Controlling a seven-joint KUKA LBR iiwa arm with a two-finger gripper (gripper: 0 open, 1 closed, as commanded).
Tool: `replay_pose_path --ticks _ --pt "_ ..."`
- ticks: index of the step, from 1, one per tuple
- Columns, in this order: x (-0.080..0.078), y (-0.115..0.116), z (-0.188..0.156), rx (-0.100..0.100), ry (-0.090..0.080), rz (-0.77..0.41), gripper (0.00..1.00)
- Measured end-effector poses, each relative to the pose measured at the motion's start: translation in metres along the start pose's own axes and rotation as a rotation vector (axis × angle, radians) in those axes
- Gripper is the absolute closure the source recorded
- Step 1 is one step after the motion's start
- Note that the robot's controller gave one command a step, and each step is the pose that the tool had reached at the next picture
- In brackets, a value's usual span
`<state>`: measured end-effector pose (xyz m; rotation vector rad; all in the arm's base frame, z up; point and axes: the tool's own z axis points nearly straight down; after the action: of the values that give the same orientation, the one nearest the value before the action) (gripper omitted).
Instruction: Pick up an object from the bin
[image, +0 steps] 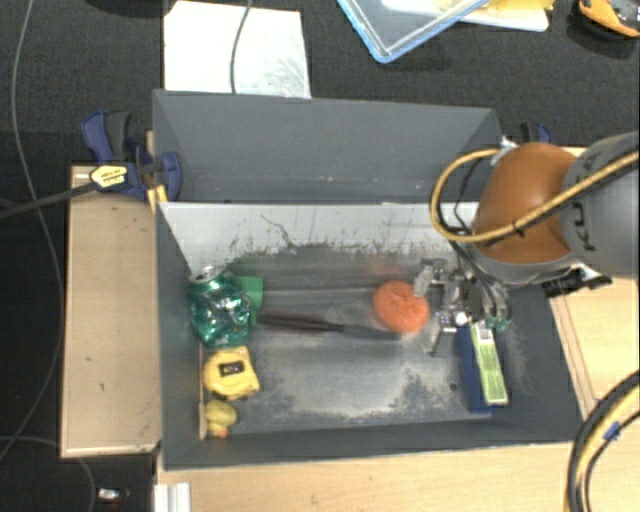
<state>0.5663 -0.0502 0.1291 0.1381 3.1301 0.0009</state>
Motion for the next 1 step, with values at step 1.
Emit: replay_pose_path --ticks 1 --pt "-0.0123 0.0168 0.0126 0.002 -0.001 -0.087 0.0"
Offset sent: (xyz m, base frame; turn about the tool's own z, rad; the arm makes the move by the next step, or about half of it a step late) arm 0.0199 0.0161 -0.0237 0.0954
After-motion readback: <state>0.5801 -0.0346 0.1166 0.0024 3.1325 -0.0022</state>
